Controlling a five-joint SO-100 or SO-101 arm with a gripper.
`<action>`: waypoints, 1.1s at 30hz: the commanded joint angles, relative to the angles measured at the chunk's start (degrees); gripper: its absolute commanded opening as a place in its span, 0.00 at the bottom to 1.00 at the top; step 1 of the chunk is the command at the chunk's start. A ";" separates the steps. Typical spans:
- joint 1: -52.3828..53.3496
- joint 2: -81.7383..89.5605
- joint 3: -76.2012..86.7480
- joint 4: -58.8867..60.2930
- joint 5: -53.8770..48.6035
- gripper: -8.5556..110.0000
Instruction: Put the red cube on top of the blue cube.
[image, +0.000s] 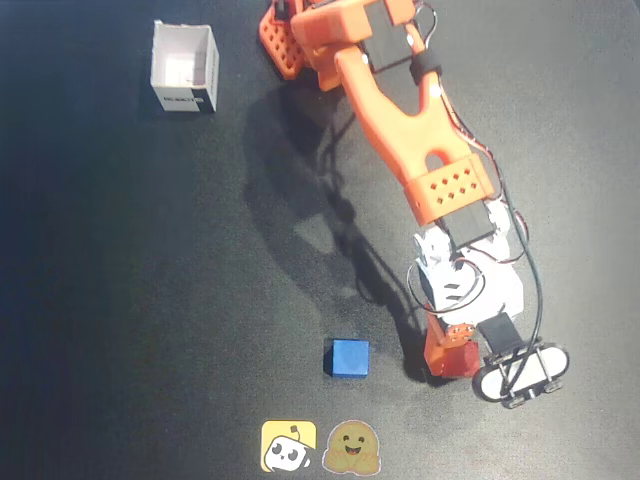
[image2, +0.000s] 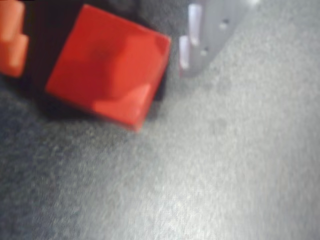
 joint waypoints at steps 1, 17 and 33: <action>0.09 0.70 0.00 -2.02 1.14 0.27; 0.26 -0.53 6.59 -9.40 3.25 0.26; 0.44 0.09 8.44 -9.40 7.65 0.13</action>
